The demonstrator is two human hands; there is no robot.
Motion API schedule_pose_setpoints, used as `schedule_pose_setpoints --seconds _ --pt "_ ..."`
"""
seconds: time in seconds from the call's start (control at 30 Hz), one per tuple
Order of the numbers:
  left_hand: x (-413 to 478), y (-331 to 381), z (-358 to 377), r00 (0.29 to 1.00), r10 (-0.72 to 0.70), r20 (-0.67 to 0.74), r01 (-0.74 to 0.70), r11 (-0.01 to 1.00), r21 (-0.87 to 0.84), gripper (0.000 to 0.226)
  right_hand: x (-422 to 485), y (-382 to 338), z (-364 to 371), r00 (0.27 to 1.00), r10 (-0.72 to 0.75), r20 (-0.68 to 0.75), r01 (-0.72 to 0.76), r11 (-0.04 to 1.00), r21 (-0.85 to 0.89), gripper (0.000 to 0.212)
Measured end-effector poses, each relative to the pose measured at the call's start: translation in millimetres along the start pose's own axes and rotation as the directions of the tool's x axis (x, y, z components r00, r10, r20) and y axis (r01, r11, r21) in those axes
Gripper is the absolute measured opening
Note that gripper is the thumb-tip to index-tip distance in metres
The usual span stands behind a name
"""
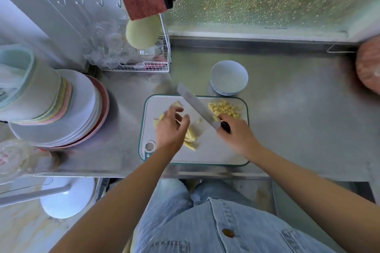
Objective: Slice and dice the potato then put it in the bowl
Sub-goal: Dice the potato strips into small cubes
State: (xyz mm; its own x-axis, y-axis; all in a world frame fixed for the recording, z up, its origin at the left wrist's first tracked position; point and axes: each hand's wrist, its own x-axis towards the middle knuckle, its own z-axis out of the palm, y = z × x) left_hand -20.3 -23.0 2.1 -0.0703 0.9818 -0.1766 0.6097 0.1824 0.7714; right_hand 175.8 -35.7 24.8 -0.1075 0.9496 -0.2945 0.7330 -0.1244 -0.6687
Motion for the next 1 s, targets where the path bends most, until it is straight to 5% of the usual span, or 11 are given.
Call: schedule_pose_setpoints --seconds 0.1,0.2,0.43,1.0 --pt "1.8 -27.9 3.2 0.845 0.373 0.384 -0.518 0.75 0.412 0.052 -3.1 10.4 -4.8 0.994 0.075 -0.073 -0.067 0.992 0.107 0.006" --pt "2.9 -42.7 9.8 0.686 0.363 0.63 -0.713 0.508 0.483 0.065 -7.6 17.7 -3.3 0.989 0.132 -0.069 -0.115 0.972 0.204 0.018" --pt "7.7 -38.7 15.9 0.754 0.389 0.529 -0.648 0.569 0.506 0.033 -15.9 23.1 6.6 0.986 0.164 -0.02 -0.157 0.966 0.204 0.021" --pt "-0.7 -37.4 27.5 0.775 0.26 0.576 -0.623 0.467 0.627 0.018 -19.5 27.1 11.6 0.985 0.165 0.043 -0.17 0.976 0.133 0.017"
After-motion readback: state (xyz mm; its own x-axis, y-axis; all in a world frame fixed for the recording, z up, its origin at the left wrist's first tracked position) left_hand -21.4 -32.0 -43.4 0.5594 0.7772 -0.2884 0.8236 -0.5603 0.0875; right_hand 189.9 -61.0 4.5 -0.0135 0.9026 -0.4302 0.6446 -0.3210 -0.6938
